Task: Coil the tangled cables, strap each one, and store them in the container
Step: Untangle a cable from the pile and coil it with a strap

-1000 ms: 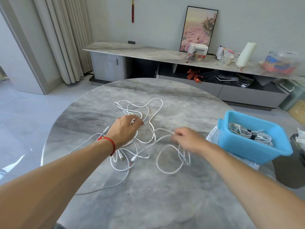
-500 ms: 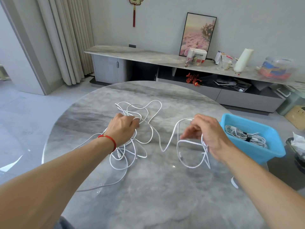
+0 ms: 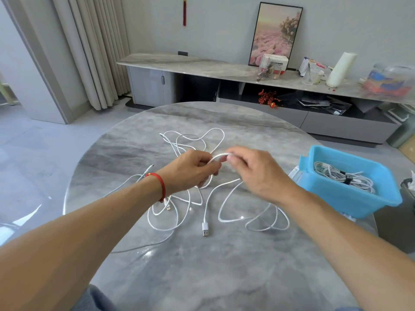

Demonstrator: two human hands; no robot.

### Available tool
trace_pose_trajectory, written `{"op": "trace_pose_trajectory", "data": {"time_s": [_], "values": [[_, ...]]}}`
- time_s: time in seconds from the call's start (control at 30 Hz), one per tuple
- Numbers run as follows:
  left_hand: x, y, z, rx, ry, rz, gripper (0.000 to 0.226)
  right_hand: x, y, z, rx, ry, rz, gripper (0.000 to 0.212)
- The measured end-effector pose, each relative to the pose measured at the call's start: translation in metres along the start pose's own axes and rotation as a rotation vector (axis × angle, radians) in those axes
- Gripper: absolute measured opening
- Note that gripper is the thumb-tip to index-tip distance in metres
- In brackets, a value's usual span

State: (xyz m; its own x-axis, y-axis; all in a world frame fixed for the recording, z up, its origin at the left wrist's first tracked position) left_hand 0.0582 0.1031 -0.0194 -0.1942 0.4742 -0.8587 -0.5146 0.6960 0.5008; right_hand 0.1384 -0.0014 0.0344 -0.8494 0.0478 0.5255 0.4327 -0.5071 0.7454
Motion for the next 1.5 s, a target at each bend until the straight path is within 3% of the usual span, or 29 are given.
{"op": "trace_pose_trajectory", "data": {"time_s": [0.07,0.17,0.2,0.27,0.37,0.43,0.53,0.6,0.67,0.9,1.0,1.07,1.2,1.27,1.33,1.4,1.5], "values": [[0.017,0.007,-0.001,0.016,0.012,0.099,0.022,-0.015,0.032,0.002,-0.209,-0.102,0.072,0.026],[0.044,0.014,-0.003,0.064,0.036,0.276,0.022,-0.047,0.085,-0.011,-0.603,-0.367,0.385,0.027],[0.052,0.015,-0.003,0.077,0.050,0.327,0.024,-0.053,0.097,-0.019,-0.673,-0.412,0.352,0.026],[0.060,0.020,-0.003,0.071,0.064,0.433,0.028,-0.056,0.099,-0.024,-0.574,-0.464,0.098,0.029],[0.054,0.015,0.001,0.103,0.038,0.529,0.031,-0.061,0.050,-0.029,-0.077,-0.519,-0.196,0.045],[0.040,0.002,0.000,0.167,-0.015,0.586,0.034,-0.054,0.016,-0.032,0.175,-0.417,-0.309,0.058],[0.011,-0.015,-0.003,0.192,-0.128,0.540,0.031,-0.021,-0.022,-0.030,0.338,-0.158,-0.274,0.065],[-0.006,-0.018,-0.005,0.155,-0.184,0.471,0.023,-0.010,-0.041,-0.030,0.389,-0.116,-0.227,0.046],[-0.010,-0.015,-0.005,0.120,-0.186,0.454,0.024,-0.004,-0.042,-0.020,0.335,-0.080,-0.218,0.022],[0.041,0.017,-0.007,0.069,0.043,0.423,0.022,-0.038,0.051,-0.008,-0.380,-0.270,0.239,0.031],[0.051,0.018,-0.006,0.083,0.085,0.393,0.029,-0.048,0.074,-0.021,-0.516,-0.369,0.243,0.030],[0.046,0.019,-0.004,0.046,0.069,0.398,0.031,-0.046,0.074,-0.023,-0.395,-0.381,0.122,0.033],[0.017,0.015,-0.001,-0.012,-0.052,0.476,0.030,-0.029,0.032,-0.025,0.057,-0.305,-0.260,0.050],[0.002,0.008,-0.001,-0.023,-0.115,0.508,0.028,-0.008,0.010,-0.025,0.188,-0.153,-0.285,0.075],[-0.009,0.001,-0.003,-0.033,-0.163,0.532,0.026,0.006,-0.013,-0.028,0.303,-0.087,-0.189,0.077],[-0.014,-0.002,-0.005,-0.025,-0.179,0.508,0.024,0.006,-0.025,-0.028,0.302,-0.166,-0.075,0.060],[-0.010,-0.004,-0.005,0.058,-0.122,0.308,0.015,0.000,-0.013,-0.009,0.116,-0.092,-0.318,0.034]]}}
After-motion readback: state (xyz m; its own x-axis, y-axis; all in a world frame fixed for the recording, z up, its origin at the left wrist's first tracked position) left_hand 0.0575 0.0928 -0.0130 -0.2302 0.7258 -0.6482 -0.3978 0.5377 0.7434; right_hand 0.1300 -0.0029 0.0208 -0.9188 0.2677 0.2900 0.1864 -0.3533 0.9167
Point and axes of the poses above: each hand's wrist, its own z-axis towards the middle knuckle, its own y-axis out of the back of the hand, x = y × z, the point moved 9 cm from there along z, towards the middle knuckle, and after that the axes turned 6 degrees about -x, right-handed, at the moved point
